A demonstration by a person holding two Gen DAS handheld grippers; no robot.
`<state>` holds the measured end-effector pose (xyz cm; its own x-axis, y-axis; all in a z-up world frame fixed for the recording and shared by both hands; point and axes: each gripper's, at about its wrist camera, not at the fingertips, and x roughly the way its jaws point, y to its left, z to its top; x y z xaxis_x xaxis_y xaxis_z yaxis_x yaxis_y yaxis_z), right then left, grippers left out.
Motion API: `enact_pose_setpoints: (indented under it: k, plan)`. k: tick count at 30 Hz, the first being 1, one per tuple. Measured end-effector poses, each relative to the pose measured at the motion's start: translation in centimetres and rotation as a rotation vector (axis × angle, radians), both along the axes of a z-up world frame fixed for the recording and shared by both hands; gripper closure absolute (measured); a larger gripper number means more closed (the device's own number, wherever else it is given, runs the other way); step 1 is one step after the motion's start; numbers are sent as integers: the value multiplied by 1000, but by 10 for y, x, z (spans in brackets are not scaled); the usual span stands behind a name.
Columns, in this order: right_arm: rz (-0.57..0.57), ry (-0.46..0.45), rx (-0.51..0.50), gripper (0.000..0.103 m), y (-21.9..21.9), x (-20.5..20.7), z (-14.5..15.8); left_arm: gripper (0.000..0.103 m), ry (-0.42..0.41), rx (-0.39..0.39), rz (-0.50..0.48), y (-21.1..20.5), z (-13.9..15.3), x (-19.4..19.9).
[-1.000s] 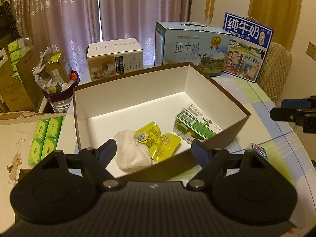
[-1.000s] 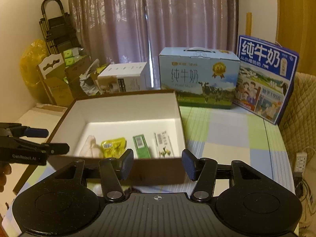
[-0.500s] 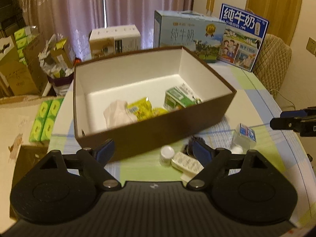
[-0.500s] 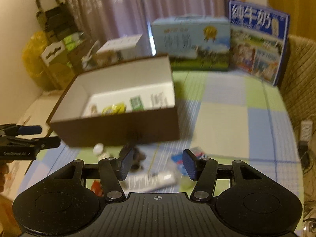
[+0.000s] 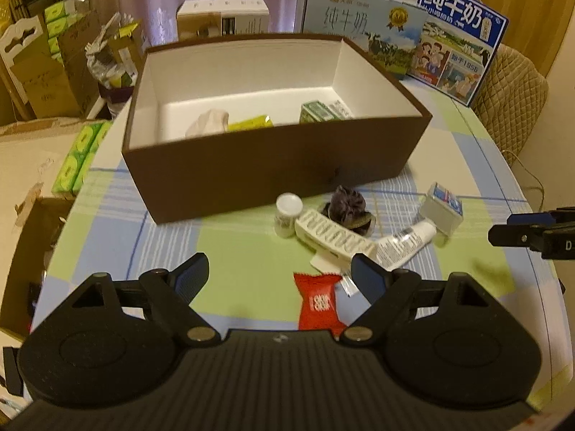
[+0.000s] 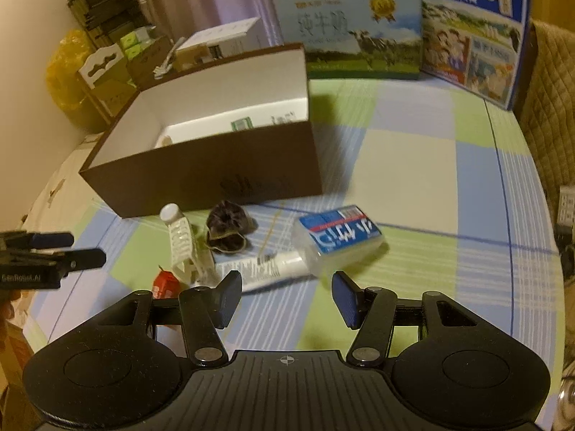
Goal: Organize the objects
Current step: 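Grasp the red candy packet with the left tool while the right tool approaches the blue toothpick box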
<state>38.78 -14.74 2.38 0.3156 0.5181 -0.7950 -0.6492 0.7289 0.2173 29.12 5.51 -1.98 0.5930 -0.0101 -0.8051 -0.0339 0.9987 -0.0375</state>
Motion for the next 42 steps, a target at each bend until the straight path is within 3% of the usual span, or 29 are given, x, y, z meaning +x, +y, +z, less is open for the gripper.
enact_pose_setpoints:
  k: [9, 17, 27, 31, 39, 41, 42]
  plan:
    - [-77, 43, -28, 50, -19, 8, -17, 21, 84, -15, -23, -14, -32, 1]
    - [-128, 71, -41, 50, -32, 12, -26, 35, 141, -11, -53, -22, -56, 15]
    - [-182, 85, -58, 50, -41, 16, -31, 42, 181, -12, -98, -24, -72, 30]
    - [-194, 85, -62, 50, -42, 18, -32, 55, 195, -13, -112, -26, -77, 34]
    - [-209, 81, -64, 50, -38, 22, -31, 66, 206, -28, -132, -27, -81, 38]
    - [-213, 82, -61, 50, -36, 24, -30, 80, 209, -35, -137, -26, -83, 37]
    - [-216, 81, -56, 50, -34, 25, -30, 80, 210, -38, -138, -26, -83, 37]
